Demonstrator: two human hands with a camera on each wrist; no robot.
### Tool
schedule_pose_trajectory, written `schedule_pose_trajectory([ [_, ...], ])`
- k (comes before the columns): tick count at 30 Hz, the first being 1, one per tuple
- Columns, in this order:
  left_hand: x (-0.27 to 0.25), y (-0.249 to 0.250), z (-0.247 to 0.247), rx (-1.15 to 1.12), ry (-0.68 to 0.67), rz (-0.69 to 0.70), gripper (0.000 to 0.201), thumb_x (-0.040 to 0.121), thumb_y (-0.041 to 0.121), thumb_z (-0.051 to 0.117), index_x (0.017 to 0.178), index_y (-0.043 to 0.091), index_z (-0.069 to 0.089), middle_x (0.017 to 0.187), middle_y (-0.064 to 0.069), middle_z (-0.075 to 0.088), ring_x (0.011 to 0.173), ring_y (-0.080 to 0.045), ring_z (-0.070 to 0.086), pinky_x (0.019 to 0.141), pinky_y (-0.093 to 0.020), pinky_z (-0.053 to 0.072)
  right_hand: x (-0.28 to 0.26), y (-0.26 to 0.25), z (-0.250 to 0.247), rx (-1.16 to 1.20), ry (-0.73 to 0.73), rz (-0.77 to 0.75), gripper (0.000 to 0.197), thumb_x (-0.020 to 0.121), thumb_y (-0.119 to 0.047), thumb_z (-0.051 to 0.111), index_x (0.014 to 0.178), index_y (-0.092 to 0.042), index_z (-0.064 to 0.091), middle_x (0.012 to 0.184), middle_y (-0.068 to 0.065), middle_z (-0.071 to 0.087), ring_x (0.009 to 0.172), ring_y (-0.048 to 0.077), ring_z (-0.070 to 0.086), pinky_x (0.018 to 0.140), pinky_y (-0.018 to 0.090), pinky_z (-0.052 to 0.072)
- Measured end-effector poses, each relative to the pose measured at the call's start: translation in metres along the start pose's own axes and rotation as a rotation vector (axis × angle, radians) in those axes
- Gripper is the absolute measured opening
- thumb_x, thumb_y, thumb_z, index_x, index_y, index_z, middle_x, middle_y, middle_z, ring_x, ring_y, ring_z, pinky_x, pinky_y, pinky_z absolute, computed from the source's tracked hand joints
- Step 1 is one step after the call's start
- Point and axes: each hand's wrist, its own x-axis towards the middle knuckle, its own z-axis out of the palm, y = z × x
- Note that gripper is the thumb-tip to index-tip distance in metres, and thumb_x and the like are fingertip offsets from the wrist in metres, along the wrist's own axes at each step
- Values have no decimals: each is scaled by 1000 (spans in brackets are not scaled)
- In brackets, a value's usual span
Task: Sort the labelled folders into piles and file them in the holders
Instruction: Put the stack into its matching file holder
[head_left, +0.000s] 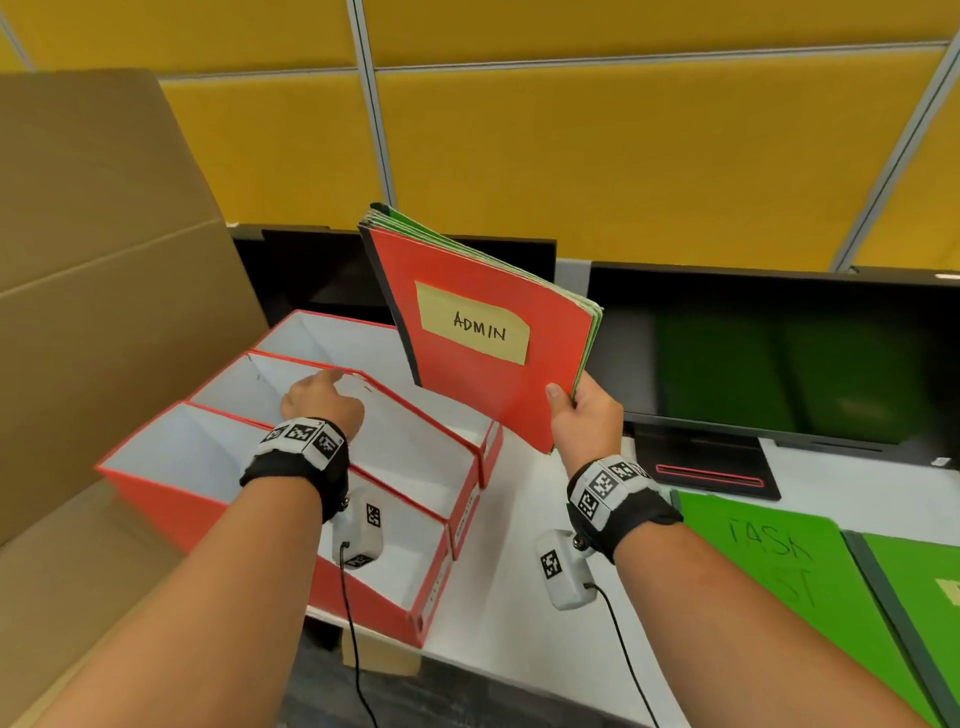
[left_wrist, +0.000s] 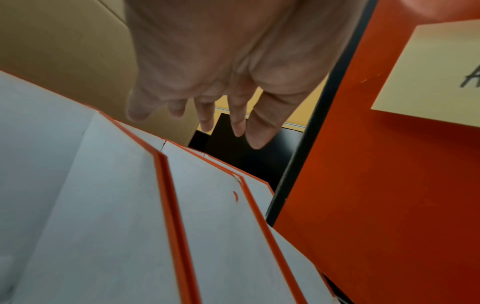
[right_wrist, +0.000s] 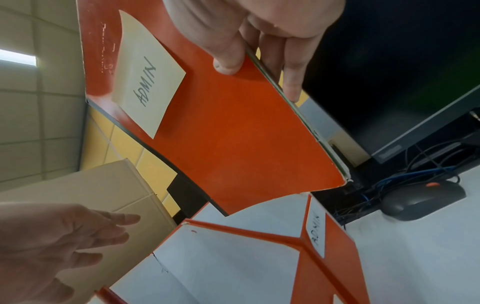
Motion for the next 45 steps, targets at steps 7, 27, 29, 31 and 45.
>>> schedule_pose_trajectory([
  [7,26,-25,-5,122,-99,-86,59,85,15,46,141,32,38,154,-9,21,140,-34,17,114,-50,22,-8,-15,43,11,-31,11,20,93,-23,53,110,-28,64,95,-4,70,88,17,65,81,35,56],
  [27,84,-53,-9,9,6,-331,52,90,11,38,136,33,44,159,-7,1,145,-35,-5,117,-47,6,29,18,170,-105,-341,59,17,91,-29,53,102,-24,65,91,-2,69,86,20,64,83,37,54],
  [29,90,-62,-12,13,2,-360,54,89,10,38,137,35,43,159,-7,0,144,-36,-2,117,-49,8,31,22,180,-94,-380,91,19,92,-27,53,107,-22,64,98,2,70,93,23,64,88,39,53],
  [31,90,-67,-12,29,-23,-361,55,90,9,36,137,37,42,159,-6,0,144,-36,4,117,-48,12,33,23,183,-73,-374,111,21,92,-24,53,109,-19,64,101,5,69,95,23,63,90,38,52],
  [45,96,-72,-14,53,-101,-294,62,87,8,34,140,40,34,159,-7,-4,137,-40,27,109,-47,33,48,23,196,-111,-351,84,17,93,-21,53,103,-16,66,85,1,63,82,20,60,79,30,49],
])
